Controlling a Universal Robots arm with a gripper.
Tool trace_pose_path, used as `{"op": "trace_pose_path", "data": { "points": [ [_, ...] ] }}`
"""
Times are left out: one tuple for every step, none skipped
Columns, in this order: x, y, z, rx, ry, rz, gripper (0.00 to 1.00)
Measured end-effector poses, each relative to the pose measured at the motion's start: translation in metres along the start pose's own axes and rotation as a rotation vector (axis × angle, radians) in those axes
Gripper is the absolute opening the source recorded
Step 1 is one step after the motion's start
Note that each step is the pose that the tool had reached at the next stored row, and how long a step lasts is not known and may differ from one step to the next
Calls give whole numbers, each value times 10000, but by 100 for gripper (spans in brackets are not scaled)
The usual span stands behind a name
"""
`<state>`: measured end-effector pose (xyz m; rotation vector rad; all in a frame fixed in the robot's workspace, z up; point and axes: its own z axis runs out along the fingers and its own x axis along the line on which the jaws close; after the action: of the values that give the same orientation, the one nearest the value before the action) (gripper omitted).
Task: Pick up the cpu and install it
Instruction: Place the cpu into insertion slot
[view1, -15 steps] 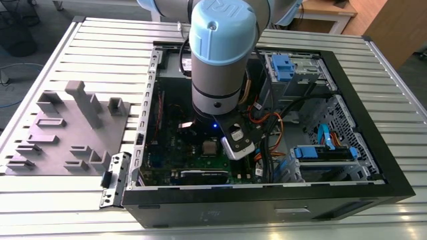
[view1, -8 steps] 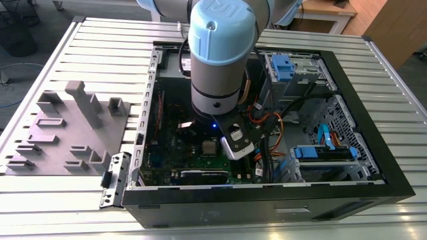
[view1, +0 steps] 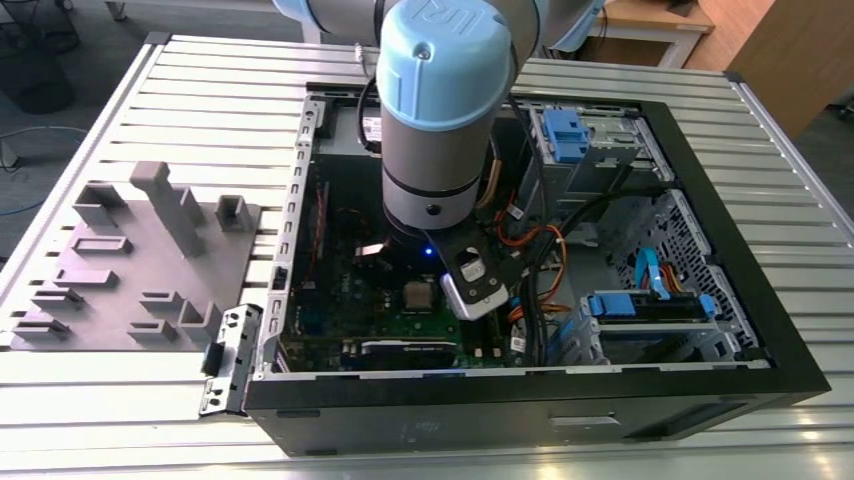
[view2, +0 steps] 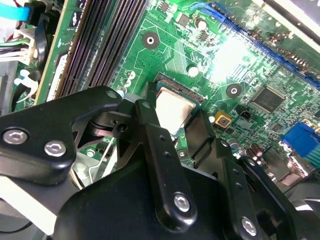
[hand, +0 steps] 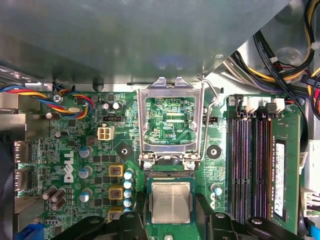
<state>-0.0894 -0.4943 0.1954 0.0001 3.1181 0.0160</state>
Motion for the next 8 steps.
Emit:
{"op": "trace_pose_path", "data": {
  "points": [
    [0,0,0,0,0,0,47],
    [-1,0,0,-1,9,-1,47],
    [-2,0,3,-4,76,-2,47],
    [-2,0,2,-3,171,0,47],
    [-2,0,1,-1,226,1,47],
    [-2,0,1,0,251,1,47],
    [-1,0,0,1,260,3,47],
    [-1,0,0,2,269,3,47]
  ]
}}
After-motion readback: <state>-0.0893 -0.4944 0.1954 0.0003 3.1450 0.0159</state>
